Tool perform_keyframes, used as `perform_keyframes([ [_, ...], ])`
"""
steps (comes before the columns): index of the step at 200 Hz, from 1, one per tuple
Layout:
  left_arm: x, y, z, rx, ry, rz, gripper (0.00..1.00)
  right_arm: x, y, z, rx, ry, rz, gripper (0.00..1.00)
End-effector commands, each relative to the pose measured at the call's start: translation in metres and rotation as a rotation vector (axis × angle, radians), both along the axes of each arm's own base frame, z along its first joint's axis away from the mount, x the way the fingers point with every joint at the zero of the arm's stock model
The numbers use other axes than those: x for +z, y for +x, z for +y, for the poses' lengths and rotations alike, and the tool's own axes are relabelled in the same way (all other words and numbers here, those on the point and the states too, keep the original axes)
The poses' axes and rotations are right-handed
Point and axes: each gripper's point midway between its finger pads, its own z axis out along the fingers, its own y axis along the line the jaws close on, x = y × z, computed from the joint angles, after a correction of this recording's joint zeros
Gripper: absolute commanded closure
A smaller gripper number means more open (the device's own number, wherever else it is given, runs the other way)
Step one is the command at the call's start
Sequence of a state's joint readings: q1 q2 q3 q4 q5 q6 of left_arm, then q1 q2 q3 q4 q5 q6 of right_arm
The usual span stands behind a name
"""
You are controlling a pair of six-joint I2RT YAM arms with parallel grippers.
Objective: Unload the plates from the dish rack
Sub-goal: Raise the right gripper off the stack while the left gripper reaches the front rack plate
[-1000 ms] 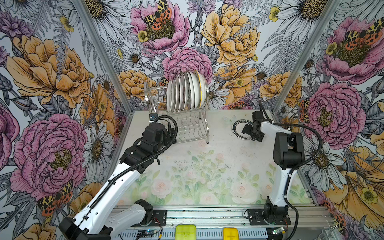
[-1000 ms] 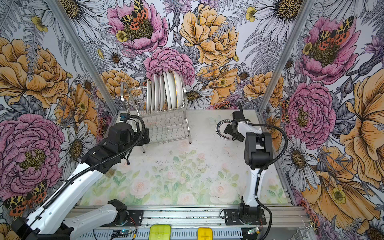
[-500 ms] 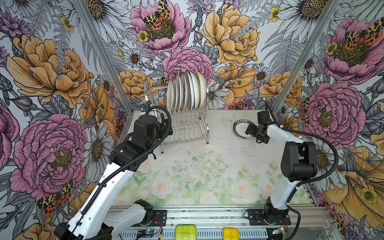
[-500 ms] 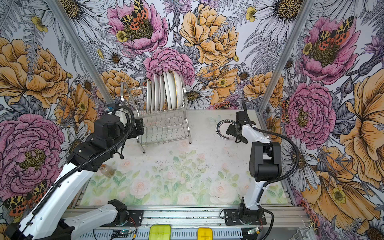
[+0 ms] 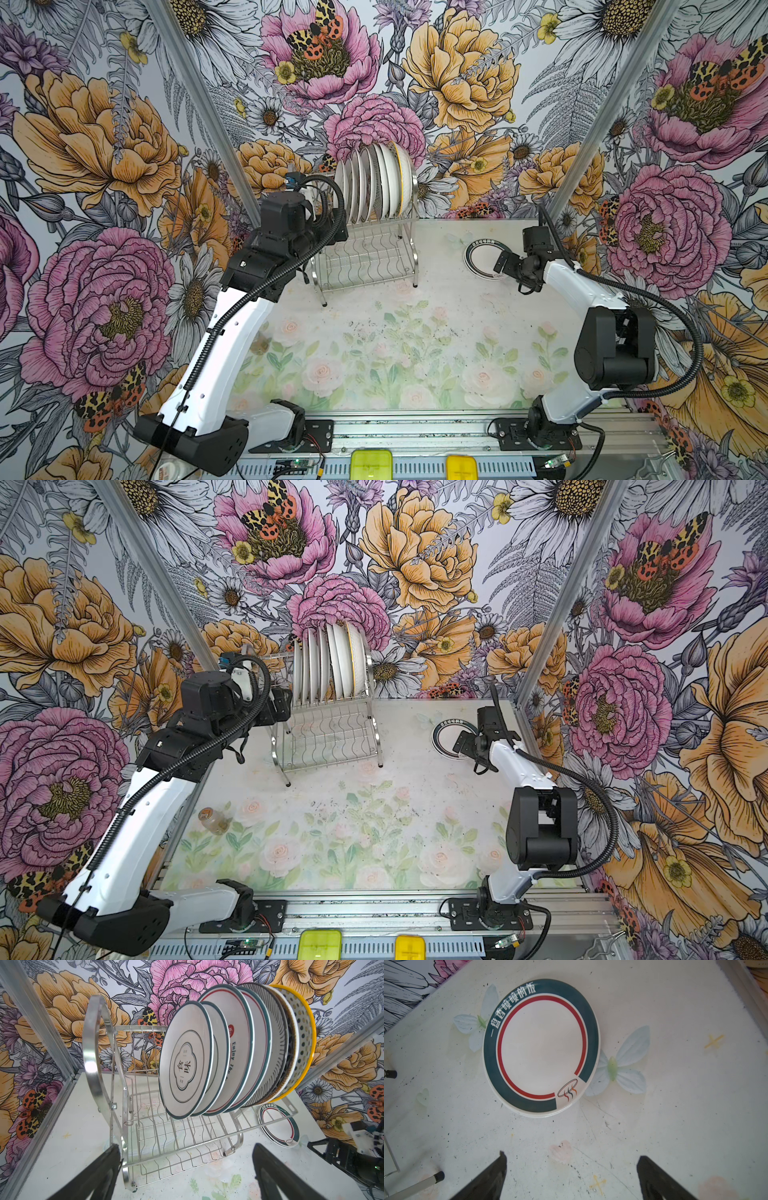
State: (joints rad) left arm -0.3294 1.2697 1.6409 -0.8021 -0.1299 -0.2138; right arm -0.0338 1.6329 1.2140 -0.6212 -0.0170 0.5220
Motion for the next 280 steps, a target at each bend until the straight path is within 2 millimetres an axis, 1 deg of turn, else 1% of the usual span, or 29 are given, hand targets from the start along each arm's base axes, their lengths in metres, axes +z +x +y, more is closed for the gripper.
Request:
perform_keyframes([
  [1,0.003,0.001,-0.021,-0.149,0.016,0.0,0.01,0.012,0.001,0.003,0.027,0.011,-0.051,0.01],
  [9,0.002,0.003,-0.023,-0.166,0.031,0.001,0.02,0.011,0.0,0.003,0.029,0.013,-0.052,0.01],
  [22,0.002,0.005,-0.028,-0.203,0.041,-0.005,0.06,0.011,0.0,0.003,0.031,0.016,-0.054,0.01],
  [34,0.001,0.01,-0.027,-0.199,0.057,-0.006,0.08,0.01,0.0,0.003,0.033,0.019,-0.055,0.01],
  [45,0.0,0.015,-0.022,-0.181,0.067,-0.004,0.11,0.009,0.0,0.004,0.035,0.023,-0.058,0.01],
  [75,-0.004,0.028,-0.008,-0.146,0.082,0.005,0.23,0.007,0.0,0.004,0.039,0.033,-0.056,0.03],
  [95,-0.008,0.034,-0.002,-0.137,0.092,0.014,0.29,0.006,0.0,0.003,0.037,0.036,-0.057,0.04],
  [114,-0.013,0.04,-0.001,-0.143,0.096,0.022,0.31,0.006,0.0,0.002,0.036,0.038,-0.059,0.04],
  [140,-0.02,0.047,-0.005,-0.156,0.106,0.037,0.36,0.006,0.001,0.001,0.034,0.042,-0.059,0.05],
  [179,-0.02,0.053,-0.008,-0.164,0.099,0.027,0.4,0.006,0.001,0.0,0.031,0.046,-0.06,0.06],
  [204,-0.026,0.061,-0.004,-0.139,0.117,0.039,0.43,0.006,0.002,0.0,0.031,0.045,-0.061,0.07],
  [258,-0.037,0.076,-0.005,-0.128,0.141,0.057,0.47,0.006,0.002,-0.002,0.027,0.048,-0.062,0.08],
  [280,-0.037,0.081,-0.006,-0.12,0.154,0.046,0.5,0.008,0.002,-0.003,0.026,0.05,-0.069,0.09],
])
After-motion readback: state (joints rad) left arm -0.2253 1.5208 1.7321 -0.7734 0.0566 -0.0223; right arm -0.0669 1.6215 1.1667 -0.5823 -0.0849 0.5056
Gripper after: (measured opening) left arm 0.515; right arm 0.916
